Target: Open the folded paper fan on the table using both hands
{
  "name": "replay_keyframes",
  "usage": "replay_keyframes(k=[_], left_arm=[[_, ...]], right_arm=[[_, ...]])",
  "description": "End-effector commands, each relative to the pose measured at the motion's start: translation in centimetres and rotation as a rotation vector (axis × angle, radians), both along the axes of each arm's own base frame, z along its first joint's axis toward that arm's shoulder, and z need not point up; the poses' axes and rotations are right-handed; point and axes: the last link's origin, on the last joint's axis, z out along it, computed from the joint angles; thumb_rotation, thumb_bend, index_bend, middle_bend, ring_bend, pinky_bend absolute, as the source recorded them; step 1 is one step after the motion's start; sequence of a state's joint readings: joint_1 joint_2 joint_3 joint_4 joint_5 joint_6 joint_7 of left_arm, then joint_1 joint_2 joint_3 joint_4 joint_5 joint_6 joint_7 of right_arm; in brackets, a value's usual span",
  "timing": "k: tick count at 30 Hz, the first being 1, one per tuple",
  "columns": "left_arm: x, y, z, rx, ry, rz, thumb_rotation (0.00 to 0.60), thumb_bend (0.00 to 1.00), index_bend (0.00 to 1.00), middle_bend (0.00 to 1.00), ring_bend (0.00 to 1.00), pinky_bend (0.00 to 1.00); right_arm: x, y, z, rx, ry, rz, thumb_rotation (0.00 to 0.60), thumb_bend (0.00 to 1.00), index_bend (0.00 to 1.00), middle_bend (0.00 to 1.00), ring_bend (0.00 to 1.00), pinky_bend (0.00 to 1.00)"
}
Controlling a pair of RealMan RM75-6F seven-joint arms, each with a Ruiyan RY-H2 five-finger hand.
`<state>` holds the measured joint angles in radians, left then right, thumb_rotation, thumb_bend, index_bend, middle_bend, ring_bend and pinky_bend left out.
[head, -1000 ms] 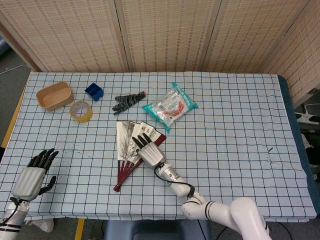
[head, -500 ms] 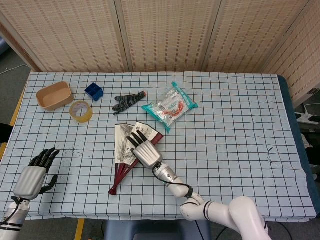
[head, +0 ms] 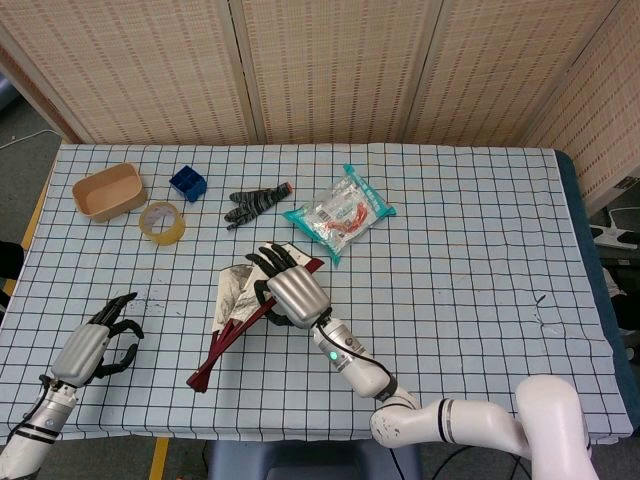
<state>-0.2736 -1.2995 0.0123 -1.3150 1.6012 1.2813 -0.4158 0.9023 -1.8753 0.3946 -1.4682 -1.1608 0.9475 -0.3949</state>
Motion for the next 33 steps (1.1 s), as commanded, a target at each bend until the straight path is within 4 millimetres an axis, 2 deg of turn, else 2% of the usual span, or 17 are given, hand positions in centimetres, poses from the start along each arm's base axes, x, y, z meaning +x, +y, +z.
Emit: replay_keyframes(k=[1, 2, 3, 7, 12, 19, 24, 29, 33], left_arm=[[0.3, 0.0, -2.1, -0.068, -0.115, -0.032, 0.6, 0.48, 0.24, 0.01, 0.0, 0.18], [0.6, -0.4, -2.5, -0.097, -0.145, -0.036, 0.6, 0.47, 0.11, 0.0, 0.0, 0.17], [1.0, -0.8, -3.1, -0.126, -0.183, -0.047, 0.6, 0.47, 0.07, 0.0, 0.0, 0.17], [2.7, -0.8, -5.1, -0.144, -0.229, -0.106, 0.6, 0.44, 0.0, 0.0, 0.0, 0.15], [4.2, 2.2, -7.4, 0.0, -0.28, -0.061, 0.6, 0.43, 0.0, 0.0, 0.0, 0.15], [5.2, 4.6, -8.4, 0.125, -0.301, -0.037, 0.6, 0.43, 0.03, 0.0, 0.0, 0.15], [6.0, 4.6, -8.7, 0.109, -0.415, -0.024, 0.6, 0.43, 0.07, 0.0, 0.0, 0.15], [6.9, 4.8, -9.3, 0.085, -0.494, 0.002, 0.6, 0.43, 0.04, 0.0, 0.0, 0.16], [8.2, 4.9, -9.3, 0.09, -0.604, 0.025, 0.6, 0.43, 0.09, 0.0, 0.0, 0.16]], right_arm=[[0.6, -0.4, 1.8, -0.005, -0.039, -0.04, 0.6, 0.51, 0.75, 0.09, 0.0, 0.0], [0.7, -0.4, 2.0, -0.002, -0.046, -0.047, 0.6, 0.51, 0.75, 0.09, 0.0, 0.0], [0.9, -0.4, 2.1, 0.009, -0.057, -0.057, 0.6, 0.51, 0.75, 0.09, 0.0, 0.0], [1.8, -0.3, 2.2, 0.035, -0.082, -0.072, 0.6, 0.51, 0.75, 0.09, 0.0, 0.0], [2.7, 0.0, 2.2, 0.044, -0.1, -0.08, 0.6, 0.51, 0.75, 0.09, 0.0, 0.0], [3.5, 0.1, 2.7, 0.037, -0.123, -0.081, 0.6, 0.51, 0.75, 0.09, 0.0, 0.0], [3.7, -0.1, 2.6, 0.037, -0.122, -0.08, 0.6, 0.51, 0.75, 0.09, 0.0, 0.0], [4.3, -0.1, 1.7, 0.035, -0.124, -0.089, 0.6, 0.51, 0.75, 0.09, 0.0, 0.0], [5.0, 0.2, 1.1, 0.047, -0.138, -0.085, 0.6, 0.51, 0.75, 0.09, 0.0, 0.0]])
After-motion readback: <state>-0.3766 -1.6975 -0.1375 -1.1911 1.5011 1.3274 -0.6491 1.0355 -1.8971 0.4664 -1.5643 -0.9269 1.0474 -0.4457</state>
